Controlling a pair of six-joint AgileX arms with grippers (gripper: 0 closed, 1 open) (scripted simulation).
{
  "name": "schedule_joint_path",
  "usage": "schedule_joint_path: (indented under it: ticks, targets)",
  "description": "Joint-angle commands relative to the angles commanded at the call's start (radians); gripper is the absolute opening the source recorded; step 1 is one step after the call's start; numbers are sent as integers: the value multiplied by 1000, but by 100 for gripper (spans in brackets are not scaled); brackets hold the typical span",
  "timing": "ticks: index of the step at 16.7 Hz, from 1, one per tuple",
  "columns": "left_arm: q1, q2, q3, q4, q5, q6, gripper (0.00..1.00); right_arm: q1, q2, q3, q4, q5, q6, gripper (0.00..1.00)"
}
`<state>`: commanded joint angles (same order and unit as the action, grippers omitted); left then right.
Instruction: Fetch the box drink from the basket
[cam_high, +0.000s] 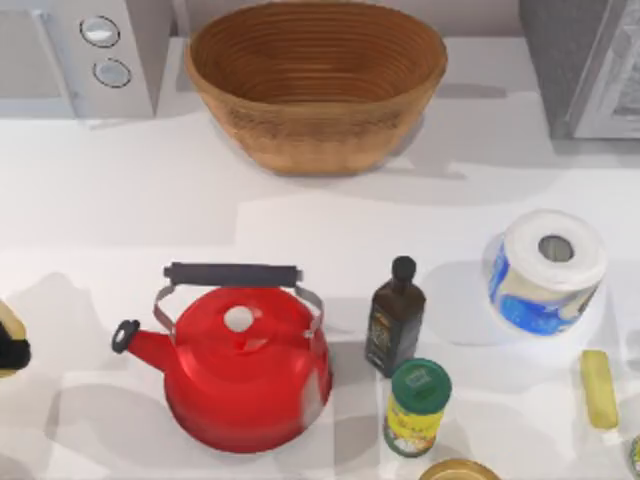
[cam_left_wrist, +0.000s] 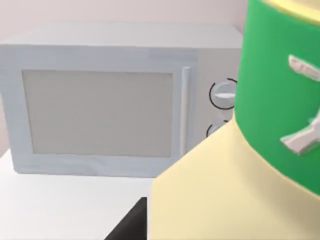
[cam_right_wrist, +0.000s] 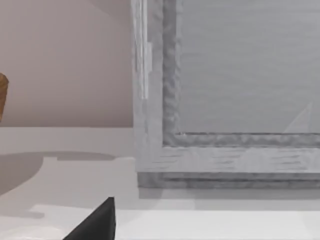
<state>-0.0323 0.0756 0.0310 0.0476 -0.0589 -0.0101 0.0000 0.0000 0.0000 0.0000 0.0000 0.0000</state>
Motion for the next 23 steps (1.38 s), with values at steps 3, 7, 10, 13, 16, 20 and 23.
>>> schedule_joint_path:
  ticks: [3, 7, 10, 13, 16, 20, 23]
  targets:
    - [-53, 165, 51, 83, -109, -19, 0, 0, 0, 0, 0, 0, 0, 100]
    - [-136, 471, 130, 211, -276, -49, 0, 0, 0, 0, 0, 0, 0, 100]
    - [-194, 660, 189, 302, -379, -68, 0, 0, 0, 0, 0, 0, 0, 100]
    - [-234, 761, 229, 363, -445, -77, 0, 0, 0, 0, 0, 0, 0, 100]
    - [-243, 779, 237, 375, -459, -78, 0, 0, 0, 0, 0, 0, 0, 100]
    - [-236, 791, 231, 388, -454, -75, 0, 0, 0, 0, 0, 0, 0, 100]
    - [-219, 891, 226, 490, -439, -70, 0, 0, 0, 0, 0, 0, 0, 100]
